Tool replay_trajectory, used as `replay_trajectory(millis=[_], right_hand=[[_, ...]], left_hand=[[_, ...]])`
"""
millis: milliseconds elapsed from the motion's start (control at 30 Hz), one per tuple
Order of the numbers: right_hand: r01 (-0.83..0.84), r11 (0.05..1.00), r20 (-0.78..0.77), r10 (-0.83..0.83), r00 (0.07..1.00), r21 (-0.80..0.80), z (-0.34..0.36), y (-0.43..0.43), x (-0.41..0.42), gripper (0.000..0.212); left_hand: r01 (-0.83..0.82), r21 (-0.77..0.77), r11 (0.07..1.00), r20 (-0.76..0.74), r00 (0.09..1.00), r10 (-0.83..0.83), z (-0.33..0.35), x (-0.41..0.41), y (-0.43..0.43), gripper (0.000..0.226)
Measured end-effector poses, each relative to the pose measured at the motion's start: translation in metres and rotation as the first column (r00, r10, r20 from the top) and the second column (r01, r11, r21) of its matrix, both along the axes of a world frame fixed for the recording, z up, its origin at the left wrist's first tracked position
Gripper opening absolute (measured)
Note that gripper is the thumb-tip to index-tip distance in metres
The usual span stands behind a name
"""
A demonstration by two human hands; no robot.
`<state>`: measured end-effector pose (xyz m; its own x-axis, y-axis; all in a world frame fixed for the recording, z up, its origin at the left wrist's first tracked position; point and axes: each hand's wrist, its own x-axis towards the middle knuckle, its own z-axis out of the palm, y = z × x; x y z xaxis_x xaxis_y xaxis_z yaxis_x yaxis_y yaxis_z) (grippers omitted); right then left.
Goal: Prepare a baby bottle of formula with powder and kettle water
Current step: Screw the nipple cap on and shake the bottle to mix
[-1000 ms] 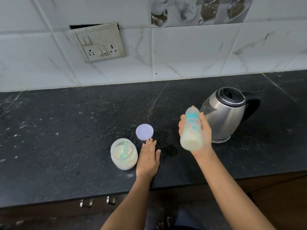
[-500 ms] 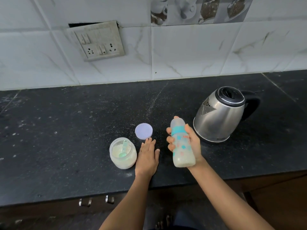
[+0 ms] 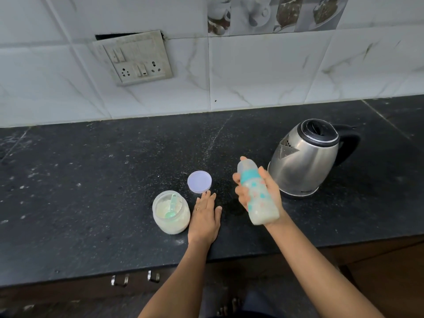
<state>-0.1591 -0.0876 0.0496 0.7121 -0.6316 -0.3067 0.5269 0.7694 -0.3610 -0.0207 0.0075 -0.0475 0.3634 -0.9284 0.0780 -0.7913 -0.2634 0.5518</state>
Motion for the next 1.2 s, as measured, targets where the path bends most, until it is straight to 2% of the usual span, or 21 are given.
replay_trajectory(millis=[67,200,300,333,367,433,500,567,600,633,667,733,767,800,833,900,933,1000,1033,1133,1200], right_hand=[[-0.007,0.992,-0.052,0.001,0.999,-0.123,0.003,0.0,0.002,0.071],[0.046,0.993,0.022,-0.049,0.999,0.111,0.0,-0.005,0.006,0.058],[-0.018,0.999,-0.062,0.016,0.998,-0.031,-0.008,-0.001,0.007,0.068],[-0.004,1.0,-0.069,0.002,0.998,-0.026,-0.007,0.0,0.01,0.07],[0.026,0.999,-0.031,-0.025,0.999,0.04,-0.005,0.002,0.012,0.069],[0.144,0.948,0.095,-0.178,0.979,0.283,-0.005,0.003,0.013,0.054],[0.052,0.927,0.189,-0.131,0.973,0.372,0.0,0.005,0.014,0.046],[-0.005,0.975,0.109,-0.02,0.994,0.223,0.005,0.005,0.015,0.057],[0.002,0.985,0.101,-0.02,0.995,0.172,0.011,0.003,0.016,0.064],[0.011,0.988,0.129,-0.032,0.991,0.156,0.018,0.003,0.018,0.07],[0.051,0.976,0.162,-0.087,0.983,0.214,0.019,0.003,0.018,0.075],[0.104,0.935,0.248,-0.196,0.949,0.34,0.013,0.001,0.015,0.069],[0.074,0.94,0.274,-0.172,0.946,0.334,0.011,0.001,0.015,0.063],[0.03,0.964,0.277,-0.106,0.955,0.266,0.011,0.002,0.013,0.061],[0.038,0.978,0.211,-0.082,0.974,0.208,0.011,0.002,0.012,0.061],[0.062,0.991,0.149,-0.079,0.986,0.117,0.018,0.001,0.014,0.066],[0.091,0.977,0.157,-0.122,0.98,0.191,0.018,0.0,0.013,0.065],[0.182,0.928,0.183,-0.251,0.951,0.326,0.013,-0.003,0.01,0.046],[0.164,0.931,0.212,-0.241,0.947,0.327,0.012,-0.001,0.01,0.042],[0.056,0.976,0.176,-0.094,0.98,0.211,0.022,0.007,0.011,0.052],[0.081,0.958,0.222,-0.146,0.964,0.274,0.026,0.008,0.01,0.057]], left_hand=[[-0.001,0.003,1.0,-0.004,1.0,0.001,0.0,0.0,0.0,0.048],[-0.005,0.008,1.0,-0.002,1.0,0.005,0.002,0.0,0.0,0.048],[-0.005,0.004,1.0,-0.002,1.0,0.005,0.002,0.0,0.0,0.048],[-0.004,0.006,1.0,-0.004,1.0,0.004,0.001,0.0,0.0,0.048],[-0.004,0.006,1.0,-0.003,1.0,0.004,0.0,0.0,0.0,0.048],[-0.005,0.004,1.0,-0.004,1.0,0.005,-0.001,0.0,-0.001,0.048],[-0.003,-0.002,1.0,-0.01,1.0,0.003,-0.001,0.0,0.0,0.048],[-0.005,-0.011,1.0,-0.011,1.0,0.005,-0.001,0.0,0.0,0.047],[-0.004,-0.011,1.0,-0.012,1.0,0.004,-0.001,0.0,0.0,0.047],[-0.003,-0.008,1.0,-0.011,1.0,0.003,-0.001,0.0,-0.001,0.048],[-0.002,-0.002,1.0,-0.009,1.0,0.002,-0.002,0.0,-0.001,0.048],[-0.003,0.003,1.0,-0.011,1.0,0.003,-0.003,0.001,-0.001,0.048],[-0.003,0.002,1.0,-0.016,1.0,0.003,-0.003,0.001,-0.001,0.048],[-0.004,-0.003,1.0,-0.021,1.0,0.004,-0.003,0.001,-0.001,0.048],[-0.005,-0.007,1.0,-0.021,1.0,0.005,-0.003,0.001,-0.001,0.048],[-0.001,-0.006,1.0,-0.02,1.0,0.001,-0.004,0.001,-0.001,0.048],[-0.001,-0.001,1.0,-0.021,1.0,0.001,-0.004,0.001,-0.001,0.048],[-0.001,0.009,1.0,-0.023,1.0,0.001,-0.005,0.002,-0.001,0.048],[0.0,0.01,1.0,-0.023,1.0,0.0,-0.005,0.002,-0.002,0.048],[-0.004,0.016,1.0,-0.018,1.0,0.005,-0.007,0.002,-0.002,0.049],[-0.005,0.021,1.0,-0.02,1.0,0.005,-0.008,0.002,-0.002,0.049]])
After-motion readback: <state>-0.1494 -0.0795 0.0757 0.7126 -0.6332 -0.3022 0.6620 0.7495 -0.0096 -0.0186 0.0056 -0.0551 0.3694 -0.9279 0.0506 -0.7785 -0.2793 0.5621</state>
